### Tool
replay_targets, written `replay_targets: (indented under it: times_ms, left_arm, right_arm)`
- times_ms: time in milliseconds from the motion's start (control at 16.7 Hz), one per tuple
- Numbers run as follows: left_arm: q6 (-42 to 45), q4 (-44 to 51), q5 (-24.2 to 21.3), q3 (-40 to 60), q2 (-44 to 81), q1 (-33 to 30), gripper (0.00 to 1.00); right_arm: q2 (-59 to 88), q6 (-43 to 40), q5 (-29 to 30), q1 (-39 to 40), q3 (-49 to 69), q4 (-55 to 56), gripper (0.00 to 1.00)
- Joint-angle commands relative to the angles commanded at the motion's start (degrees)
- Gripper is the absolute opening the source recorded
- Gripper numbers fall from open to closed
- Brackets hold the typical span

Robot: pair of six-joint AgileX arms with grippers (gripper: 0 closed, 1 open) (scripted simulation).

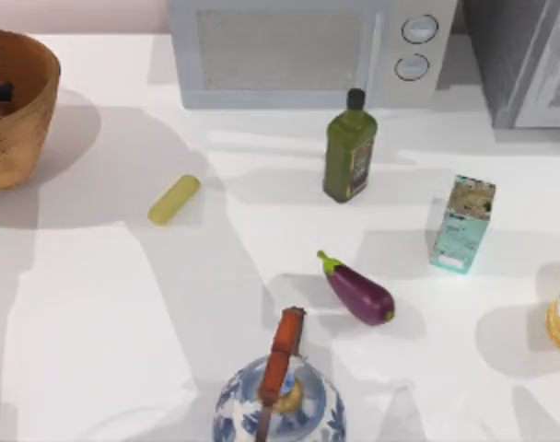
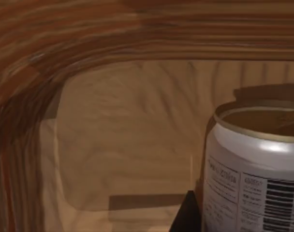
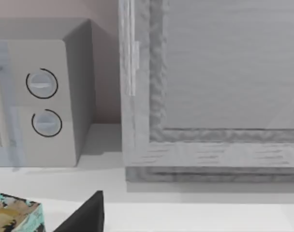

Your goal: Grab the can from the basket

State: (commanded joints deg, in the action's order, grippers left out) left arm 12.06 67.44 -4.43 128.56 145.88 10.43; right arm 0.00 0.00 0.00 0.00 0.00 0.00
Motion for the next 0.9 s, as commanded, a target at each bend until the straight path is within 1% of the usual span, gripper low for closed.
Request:
replay_targets:
  times_ms: [60,480,540,720,900]
  left_arm:
    - [0.0,0.0,0.0,0.0,0.0,0.0,0.0]
    - [0.0,0.0,0.0,0.0,0.0,0.0,0.0]
    - [-0.6,0.3,0.4,-1.7,-3.3,0.5,0.0]
    - [-0.7,-0.6,0.5,-3.1,-5.0,0.4,0.0]
    - [-1.3,-4.1,0.7,-9.2,-11.9,-0.2,0.0]
  right_arm:
    - [0.0,0.0,0.0,0.0,0.0,0.0,1.0]
    - [0.0,0.0,0.0,0.0,0.0,0.0,1.0]
    - [0.0,0.0,0.0,0.0,0.0,0.0,1.0]
    - [0.0,0.0,0.0,0.0,0.0,0.0,1.0]
    - [0.0,0.0,0.0,0.0,0.0,0.0,1.0]
